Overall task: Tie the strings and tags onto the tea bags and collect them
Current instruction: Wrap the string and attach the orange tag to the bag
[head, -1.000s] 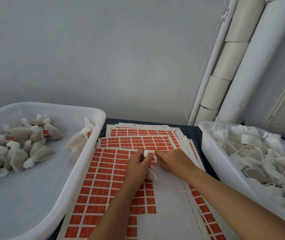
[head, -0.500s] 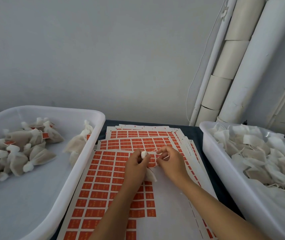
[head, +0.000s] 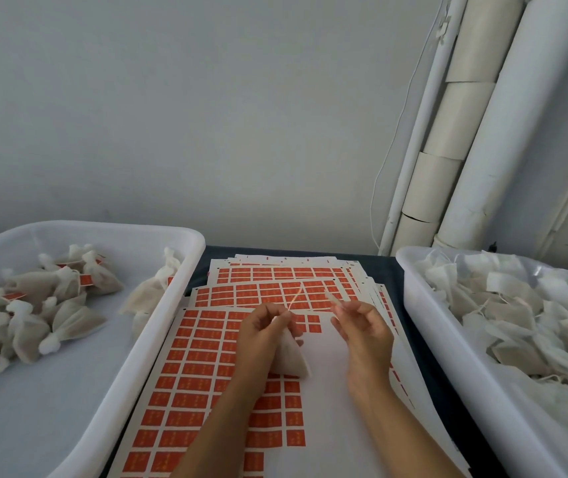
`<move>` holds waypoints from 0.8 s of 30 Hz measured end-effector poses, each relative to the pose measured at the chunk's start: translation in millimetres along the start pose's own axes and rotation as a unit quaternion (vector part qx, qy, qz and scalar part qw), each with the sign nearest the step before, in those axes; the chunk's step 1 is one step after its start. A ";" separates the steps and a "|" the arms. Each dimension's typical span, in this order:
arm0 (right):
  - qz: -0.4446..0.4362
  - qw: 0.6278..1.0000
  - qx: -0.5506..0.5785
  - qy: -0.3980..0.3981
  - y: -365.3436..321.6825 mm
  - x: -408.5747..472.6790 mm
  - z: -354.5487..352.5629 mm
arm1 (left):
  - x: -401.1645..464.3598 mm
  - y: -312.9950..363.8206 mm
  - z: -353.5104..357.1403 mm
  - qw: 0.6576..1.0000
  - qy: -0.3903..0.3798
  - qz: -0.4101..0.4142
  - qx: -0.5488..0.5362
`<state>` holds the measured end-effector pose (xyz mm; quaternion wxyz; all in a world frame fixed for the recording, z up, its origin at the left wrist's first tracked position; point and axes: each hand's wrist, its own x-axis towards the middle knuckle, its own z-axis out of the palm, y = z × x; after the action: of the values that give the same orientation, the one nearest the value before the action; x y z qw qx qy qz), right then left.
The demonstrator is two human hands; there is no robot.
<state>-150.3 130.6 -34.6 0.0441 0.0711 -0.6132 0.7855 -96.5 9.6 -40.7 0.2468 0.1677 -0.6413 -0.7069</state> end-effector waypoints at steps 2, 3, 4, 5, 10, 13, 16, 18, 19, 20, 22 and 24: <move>0.000 1.000 0.000 -0.015 1.2 -2.3 0.8 | -0.2 0.5 -0.8 0.999 -0.010 -0.008 -0.029; -0.001 1.000 0.001 -0.019 1.6 -2.6 0.8 | -0.7 0.7 -1.1 0.999 -0.014 -0.014 -0.044; -0.003 1.000 0.002 -0.020 1.5 -2.1 0.7 | -1.0 1.2 -1.4 0.998 -0.017 -0.018 -0.056; -0.006 1.000 0.005 -0.018 0.7 -1.1 0.1 | -1.5 1.5 -1.4 0.997 -0.018 -0.021 -0.065; -0.013 0.998 0.048 -0.045 -4.4 2.3 -6.4 | -3.5 2.7 2.3 0.998 -0.029 0.001 -0.062; -0.022 0.996 0.033 -0.077 -5.3 2.5 -8.0 | -4.5 3.2 5.4 0.999 -0.030 0.011 -0.041; -0.026 0.995 0.026 -0.090 -3.5 1.7 -7.5 | -5.6 3.3 6.7 0.999 -0.033 0.016 -0.031; -0.032 0.995 0.023 -0.093 -2.2 2.5 -8.4 | -6.3 3.7 6.4 0.998 -0.050 0.026 -0.034; -0.033 0.995 0.023 -0.094 -1.8 3.1 -9.0 | -6.4 3.9 6.0 0.997 -0.060 0.032 -0.035; -0.032 0.995 0.023 -0.095 -1.5 3.7 -9.2 | -6.5 4.2 5.5 0.996 -0.068 0.037 -0.036; -0.028 0.995 0.023 -0.096 -1.1 3.7 -8.7 | -6.3 4.3 4.5 0.996 -0.072 0.041 -0.032; -0.026 0.995 0.021 -0.098 -1.4 4.0 -8.4 | -6.0 4.1 4.6 0.997 -0.071 0.037 -0.017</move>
<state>-154.5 139.0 -34.5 0.0027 0.1643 -0.5955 0.7864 -93.6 16.6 -36.5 0.2292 0.0892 -0.6512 -0.7180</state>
